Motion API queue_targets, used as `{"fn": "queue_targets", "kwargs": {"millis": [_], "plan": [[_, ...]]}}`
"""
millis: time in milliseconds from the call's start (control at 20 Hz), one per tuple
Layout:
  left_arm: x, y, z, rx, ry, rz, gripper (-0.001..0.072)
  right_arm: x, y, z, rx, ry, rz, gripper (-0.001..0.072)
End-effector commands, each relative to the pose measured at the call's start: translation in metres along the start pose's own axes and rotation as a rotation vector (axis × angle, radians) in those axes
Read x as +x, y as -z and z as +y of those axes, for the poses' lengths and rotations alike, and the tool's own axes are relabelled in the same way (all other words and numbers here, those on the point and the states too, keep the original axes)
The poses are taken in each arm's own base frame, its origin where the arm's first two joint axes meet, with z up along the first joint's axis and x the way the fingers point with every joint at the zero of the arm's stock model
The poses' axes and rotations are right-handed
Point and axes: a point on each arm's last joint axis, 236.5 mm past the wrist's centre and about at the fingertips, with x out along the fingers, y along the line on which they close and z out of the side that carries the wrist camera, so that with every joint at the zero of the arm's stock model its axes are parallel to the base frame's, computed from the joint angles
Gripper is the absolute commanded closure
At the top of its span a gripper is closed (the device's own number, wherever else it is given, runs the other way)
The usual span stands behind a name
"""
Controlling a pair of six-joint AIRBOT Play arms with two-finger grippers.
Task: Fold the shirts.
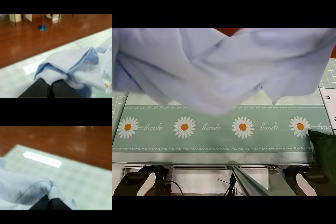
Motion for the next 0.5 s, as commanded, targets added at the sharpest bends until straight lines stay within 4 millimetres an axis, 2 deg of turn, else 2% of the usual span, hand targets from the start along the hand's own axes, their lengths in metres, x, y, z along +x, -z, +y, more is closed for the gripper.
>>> {"fn": "queue_targets", "kwargs": {"millis": [0, 50, 150, 250, 350, 450], "plan": [[0.009, 0.040, 0.005, -0.055, 0.023, 0.187, 0.0689, -0.022, 0.086, -0.048, 0.043, 0.214, 0.395, 0.0687], [0.021, 0.053, 0.016, -0.089, 0.022, 0.230, 0.0689, -0.026, 0.112, -0.063, 0.076, 0.266, 0.524, 0.0687], [0.052, 0.090, 0.039, -0.186, 0.039, 0.342, 0.0688, -0.013, 0.129, -0.083, 0.100, 0.308, 0.584, 0.0688], [0.086, 0.138, 0.057, -0.294, 0.074, 0.480, 0.0689, 0.012, 0.161, -0.095, 0.143, 0.284, 0.707, 0.0687], [0.121, 0.186, 0.064, -0.366, 0.130, 0.612, 0.0689, 0.042, 0.200, -0.107, 0.185, 0.243, 0.844, 0.0687], [0.156, 0.226, 0.068, -0.389, 0.181, 0.711, 0.0688, 0.078, 0.223, -0.123, 0.206, 0.226, 0.876, 0.0687]]}}
